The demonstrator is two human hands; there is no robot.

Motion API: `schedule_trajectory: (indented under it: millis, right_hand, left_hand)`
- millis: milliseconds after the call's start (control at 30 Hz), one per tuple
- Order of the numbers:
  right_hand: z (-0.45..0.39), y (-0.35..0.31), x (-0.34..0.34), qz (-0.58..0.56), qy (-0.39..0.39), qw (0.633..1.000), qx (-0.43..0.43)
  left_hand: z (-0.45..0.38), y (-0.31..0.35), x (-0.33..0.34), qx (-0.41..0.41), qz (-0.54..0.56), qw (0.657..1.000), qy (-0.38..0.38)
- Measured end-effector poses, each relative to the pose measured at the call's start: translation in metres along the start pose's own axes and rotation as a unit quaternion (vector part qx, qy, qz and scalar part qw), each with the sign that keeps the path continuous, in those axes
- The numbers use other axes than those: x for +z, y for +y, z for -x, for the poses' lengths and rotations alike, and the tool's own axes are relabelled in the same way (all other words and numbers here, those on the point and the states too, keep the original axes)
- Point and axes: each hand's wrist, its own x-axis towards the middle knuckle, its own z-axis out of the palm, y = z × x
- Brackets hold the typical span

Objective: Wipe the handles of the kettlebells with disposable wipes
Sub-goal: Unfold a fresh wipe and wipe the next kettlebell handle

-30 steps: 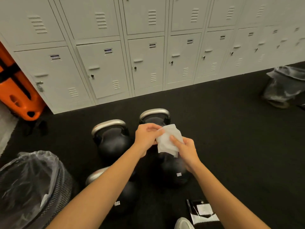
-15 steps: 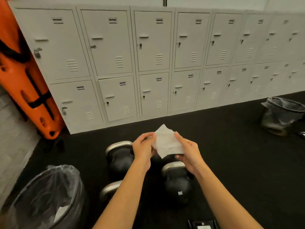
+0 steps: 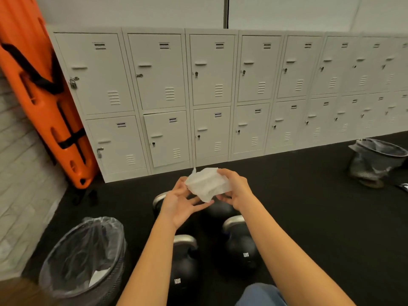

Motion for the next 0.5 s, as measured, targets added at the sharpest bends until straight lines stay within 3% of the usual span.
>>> schedule_trajectory:
  millis: [100, 167, 267, 333, 433, 500]
  right_hand:
    - [-0.003, 0.002, 0.000, 0.000, 0.023, 1.000, 0.004]
    - [-0.006, 0.006, -0.001, -0.004, 0.040, 0.999, -0.006]
    - [-0.010, 0.017, -0.002, -0.001, 0.041, 0.999, -0.018]
    - [-0.011, 0.020, -0.003, 0.005, 0.047, 0.998, -0.030]
    - [-0.017, 0.022, -0.007, 0.004, 0.064, 0.997, -0.031]
    - [-0.020, 0.024, -0.008, -0.029, 0.055, 0.998, -0.004]
  left_hand:
    - [0.004, 0.012, -0.013, 0.004, 0.013, 1.000, 0.008]
    - [0.001, 0.015, -0.025, 0.001, -0.001, 0.998, 0.060]
    - [-0.002, 0.017, -0.030, -0.065, -0.046, 0.993, 0.092]
    - [0.003, 0.019, -0.025, -0.117, -0.113, 0.984, 0.065]
    - [0.006, 0.016, -0.021, -0.068, -0.283, 0.954, 0.071]
    - [0.005, 0.013, -0.021, -0.052, -0.312, 0.945, 0.082]
